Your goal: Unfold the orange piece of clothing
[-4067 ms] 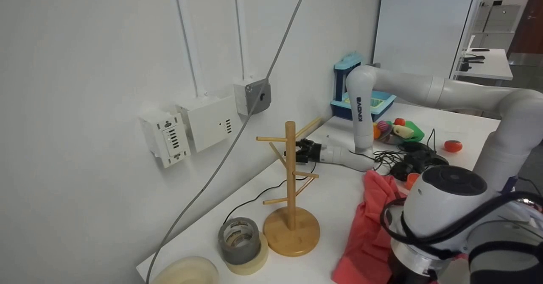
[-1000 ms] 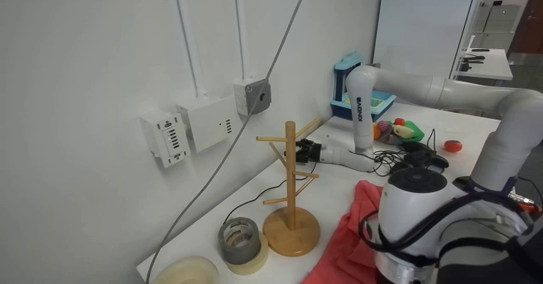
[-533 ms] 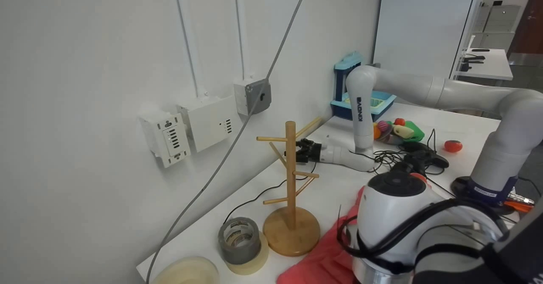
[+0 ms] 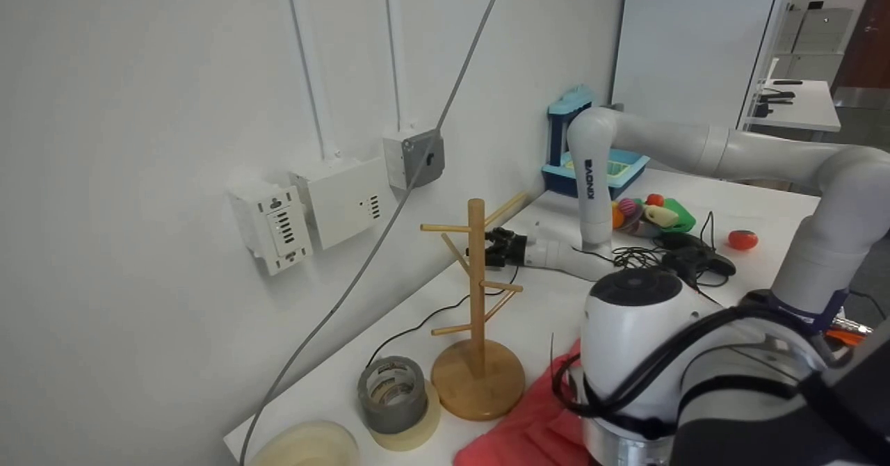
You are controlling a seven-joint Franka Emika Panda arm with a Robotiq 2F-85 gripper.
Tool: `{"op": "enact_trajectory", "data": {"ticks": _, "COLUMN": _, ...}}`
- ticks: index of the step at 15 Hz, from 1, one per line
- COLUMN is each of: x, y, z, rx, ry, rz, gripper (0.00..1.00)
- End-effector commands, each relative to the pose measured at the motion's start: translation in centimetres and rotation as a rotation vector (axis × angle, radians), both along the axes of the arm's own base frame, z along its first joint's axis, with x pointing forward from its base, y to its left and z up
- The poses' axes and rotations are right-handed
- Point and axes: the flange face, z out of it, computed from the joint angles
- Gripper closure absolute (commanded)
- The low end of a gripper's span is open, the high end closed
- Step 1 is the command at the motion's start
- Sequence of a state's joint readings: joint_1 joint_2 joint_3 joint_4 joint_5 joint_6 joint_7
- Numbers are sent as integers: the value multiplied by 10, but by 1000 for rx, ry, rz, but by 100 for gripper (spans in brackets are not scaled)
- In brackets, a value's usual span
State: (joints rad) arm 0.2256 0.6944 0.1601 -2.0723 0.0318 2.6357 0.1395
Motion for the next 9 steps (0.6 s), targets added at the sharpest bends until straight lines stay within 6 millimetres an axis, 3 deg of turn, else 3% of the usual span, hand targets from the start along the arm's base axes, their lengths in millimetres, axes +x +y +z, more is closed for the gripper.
{"op": "enact_trajectory", "data": {"ticks": 1, "x": -6, "y": -8, "z": 36, "rx": -40, "ry": 41, "rz": 52, "gripper": 0}}
{"op": "enact_trajectory", "data": {"ticks": 5, "x": -1, "y": -24, "z": 63, "rx": -116, "ry": 40, "rz": 79, "gripper": 0}}
{"op": "enact_trajectory", "data": {"ticks": 9, "x": -1, "y": -52, "z": 60, "rx": -236, "ry": 29, "rz": 96, "gripper": 0}}
